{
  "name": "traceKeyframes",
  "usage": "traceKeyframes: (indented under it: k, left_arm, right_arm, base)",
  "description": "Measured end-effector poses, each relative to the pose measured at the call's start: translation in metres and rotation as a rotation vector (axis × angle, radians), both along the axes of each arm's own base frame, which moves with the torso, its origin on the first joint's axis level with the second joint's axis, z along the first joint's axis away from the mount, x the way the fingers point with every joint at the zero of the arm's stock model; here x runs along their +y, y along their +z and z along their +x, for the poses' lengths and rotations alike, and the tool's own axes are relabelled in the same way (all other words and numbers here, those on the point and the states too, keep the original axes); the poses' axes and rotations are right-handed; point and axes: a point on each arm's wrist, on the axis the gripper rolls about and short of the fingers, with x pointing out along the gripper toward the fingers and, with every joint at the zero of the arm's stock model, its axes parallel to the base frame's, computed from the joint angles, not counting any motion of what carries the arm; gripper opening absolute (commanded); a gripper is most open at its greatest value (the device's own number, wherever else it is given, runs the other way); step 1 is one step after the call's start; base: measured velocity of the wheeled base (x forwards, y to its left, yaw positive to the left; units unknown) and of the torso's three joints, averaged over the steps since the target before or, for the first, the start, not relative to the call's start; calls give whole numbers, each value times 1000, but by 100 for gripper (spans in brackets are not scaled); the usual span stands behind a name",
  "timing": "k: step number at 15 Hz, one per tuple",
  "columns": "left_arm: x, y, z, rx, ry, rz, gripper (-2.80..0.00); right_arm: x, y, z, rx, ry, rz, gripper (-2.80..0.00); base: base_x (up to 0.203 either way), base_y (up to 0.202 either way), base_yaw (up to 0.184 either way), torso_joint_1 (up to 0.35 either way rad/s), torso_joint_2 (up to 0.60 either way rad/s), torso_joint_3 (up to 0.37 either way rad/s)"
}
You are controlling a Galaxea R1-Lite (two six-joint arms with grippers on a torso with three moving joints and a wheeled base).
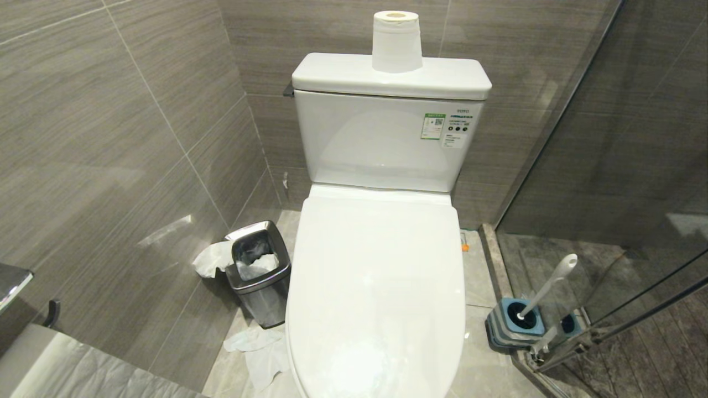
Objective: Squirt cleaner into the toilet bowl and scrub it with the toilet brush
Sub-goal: Use the left hand to lift the toilet lid slightly
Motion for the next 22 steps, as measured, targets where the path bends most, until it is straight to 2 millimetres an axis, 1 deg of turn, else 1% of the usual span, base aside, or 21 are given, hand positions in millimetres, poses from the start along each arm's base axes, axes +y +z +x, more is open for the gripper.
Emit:
traceKeyframes:
  k: [19, 22]
  left_arm:
    - [0, 0, 0, 0, -1, 1, -280]
    - [0, 0, 0, 0, -1, 0, -280]
  right_arm:
    - [0, 0, 0, 0, 0, 0, -280]
    - [0, 0, 0, 0, 0, 0, -280]
  base:
    - [0, 0, 0, 0, 0, 0]
    - [0, 0, 0, 3, 1, -95]
